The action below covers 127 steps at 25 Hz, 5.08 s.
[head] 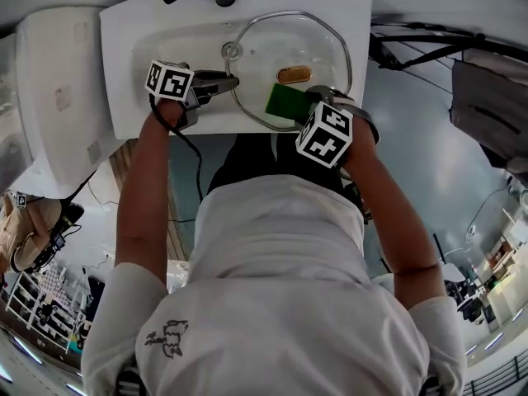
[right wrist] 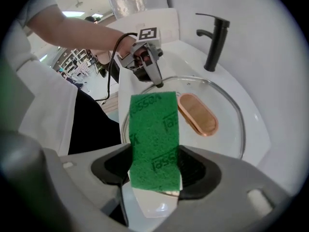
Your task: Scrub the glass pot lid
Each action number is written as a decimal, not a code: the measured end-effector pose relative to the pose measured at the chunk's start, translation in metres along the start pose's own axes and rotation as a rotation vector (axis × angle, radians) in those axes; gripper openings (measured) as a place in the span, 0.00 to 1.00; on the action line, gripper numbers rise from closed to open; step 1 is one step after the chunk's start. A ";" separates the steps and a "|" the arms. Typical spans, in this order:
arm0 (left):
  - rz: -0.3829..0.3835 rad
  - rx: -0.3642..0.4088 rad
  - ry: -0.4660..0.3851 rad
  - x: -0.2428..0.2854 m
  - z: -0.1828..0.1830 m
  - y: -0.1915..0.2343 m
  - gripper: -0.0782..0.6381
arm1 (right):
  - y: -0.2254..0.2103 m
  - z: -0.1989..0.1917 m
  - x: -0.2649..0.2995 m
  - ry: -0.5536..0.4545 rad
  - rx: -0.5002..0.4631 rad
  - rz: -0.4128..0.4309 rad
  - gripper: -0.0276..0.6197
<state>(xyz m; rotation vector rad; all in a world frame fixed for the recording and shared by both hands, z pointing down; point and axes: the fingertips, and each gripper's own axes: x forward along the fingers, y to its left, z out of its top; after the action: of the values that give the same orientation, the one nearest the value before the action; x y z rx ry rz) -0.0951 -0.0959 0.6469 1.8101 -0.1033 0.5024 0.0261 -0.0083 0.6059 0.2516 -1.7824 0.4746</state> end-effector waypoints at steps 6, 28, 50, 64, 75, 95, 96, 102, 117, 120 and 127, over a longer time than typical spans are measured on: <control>0.006 -0.021 -0.009 0.002 -0.001 -0.001 0.27 | -0.022 -0.052 -0.007 0.057 0.030 0.027 0.49; 0.039 -0.012 -0.045 0.004 0.002 -0.008 0.27 | -0.087 -0.070 -0.019 0.087 0.009 0.023 0.49; -0.019 0.004 -0.031 0.001 0.002 -0.005 0.27 | -0.150 0.083 -0.023 0.054 -0.058 0.016 0.50; -0.028 0.002 -0.052 -0.001 0.001 -0.006 0.26 | -0.095 0.131 0.018 0.112 -0.269 0.129 0.49; -0.034 -0.009 -0.087 0.001 0.003 -0.005 0.26 | -0.170 0.072 -0.008 0.069 0.052 0.046 0.49; -0.004 -0.013 -0.085 0.002 0.003 -0.004 0.26 | -0.144 0.076 -0.018 -0.012 0.092 0.098 0.50; -0.002 -0.011 -0.086 0.002 0.003 -0.004 0.26 | -0.141 0.078 -0.014 0.002 0.063 0.089 0.50; -0.009 -0.016 -0.104 0.001 0.004 -0.005 0.26 | -0.154 0.063 -0.015 -0.041 0.146 0.092 0.49; -0.004 -0.031 -0.130 0.001 0.004 -0.003 0.26 | -0.201 -0.060 -0.034 -0.054 0.509 -0.002 0.49; -0.007 -0.035 -0.132 0.001 0.004 -0.003 0.26 | -0.177 -0.049 -0.040 -0.101 0.550 0.026 0.50; -0.008 -0.028 -0.127 0.003 0.004 -0.004 0.26 | -0.126 -0.026 -0.027 -0.130 0.630 0.026 0.50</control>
<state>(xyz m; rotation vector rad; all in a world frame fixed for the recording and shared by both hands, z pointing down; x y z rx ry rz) -0.0904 -0.0982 0.6438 1.8141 -0.1894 0.3783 0.1074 -0.1113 0.6086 0.7101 -1.7184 1.0543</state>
